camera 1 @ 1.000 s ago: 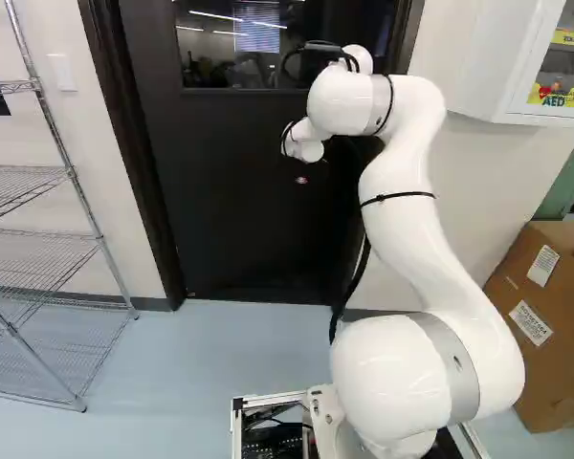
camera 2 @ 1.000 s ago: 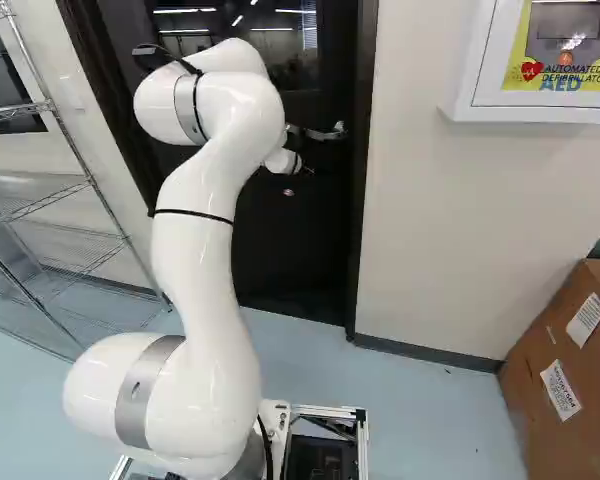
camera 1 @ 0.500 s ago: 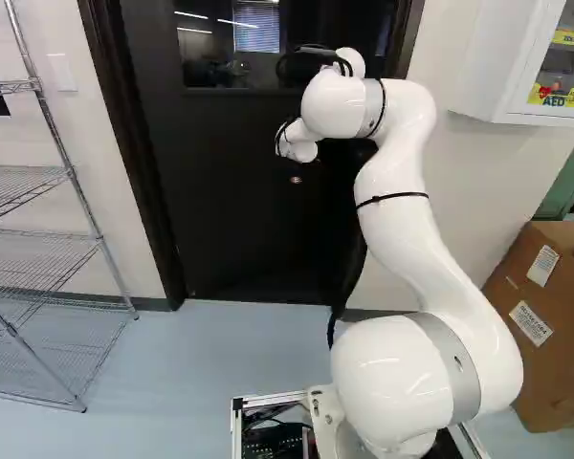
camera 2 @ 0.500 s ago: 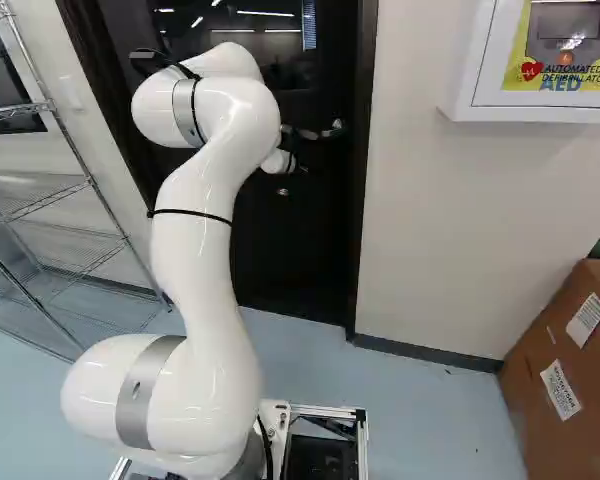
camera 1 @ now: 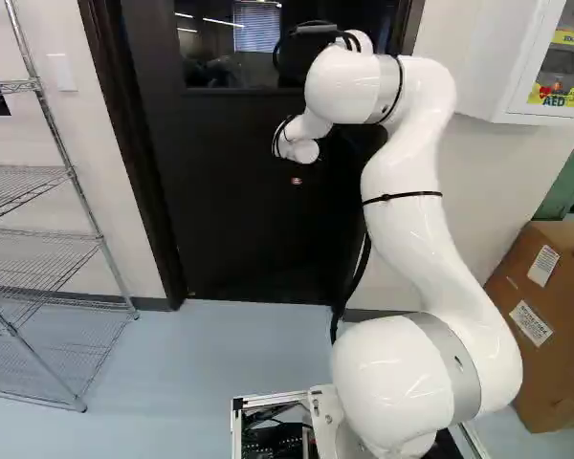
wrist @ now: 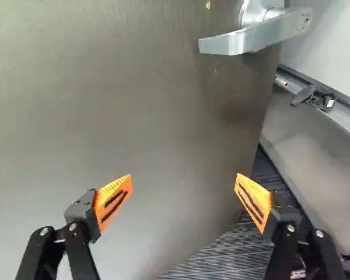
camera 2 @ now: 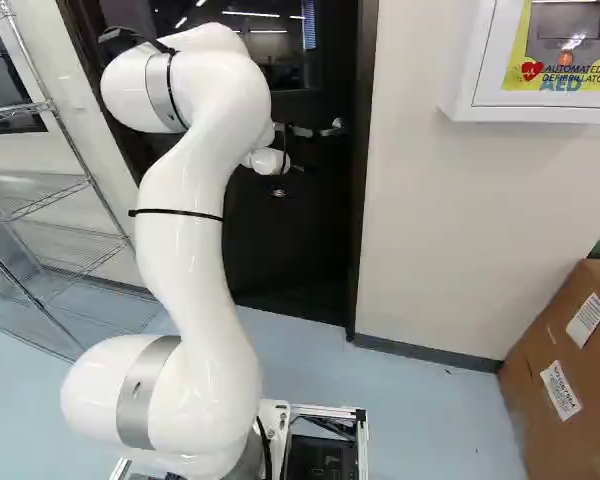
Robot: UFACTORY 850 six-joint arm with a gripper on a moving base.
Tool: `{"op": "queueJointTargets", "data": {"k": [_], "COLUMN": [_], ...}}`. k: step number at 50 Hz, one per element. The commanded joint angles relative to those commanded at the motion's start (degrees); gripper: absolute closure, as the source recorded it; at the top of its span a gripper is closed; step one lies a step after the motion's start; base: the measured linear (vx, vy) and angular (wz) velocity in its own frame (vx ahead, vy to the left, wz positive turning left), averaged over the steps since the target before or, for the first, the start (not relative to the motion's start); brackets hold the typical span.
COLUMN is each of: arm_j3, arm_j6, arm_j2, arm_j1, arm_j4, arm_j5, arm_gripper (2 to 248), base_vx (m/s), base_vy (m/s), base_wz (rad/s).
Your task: Open the door and move inside
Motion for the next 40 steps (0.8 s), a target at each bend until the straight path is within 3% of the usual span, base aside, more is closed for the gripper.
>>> {"op": "queueJointTargets", "data": {"k": [15,40], "arm_j3": [5.56,14.38], "arm_j6": [0.0,0.0], "arm_j2": [4.14,10.93], "arm_j1": [0.38,0.89], "arm_j4": [-2.84,-6.89], "arm_j5": [3.06,3.77], "arm_gripper": [3,3], "base_vx": [0.0,0.0], "base_vy": [0.0,0.0], "base_wz": [0.0,0.0]}}
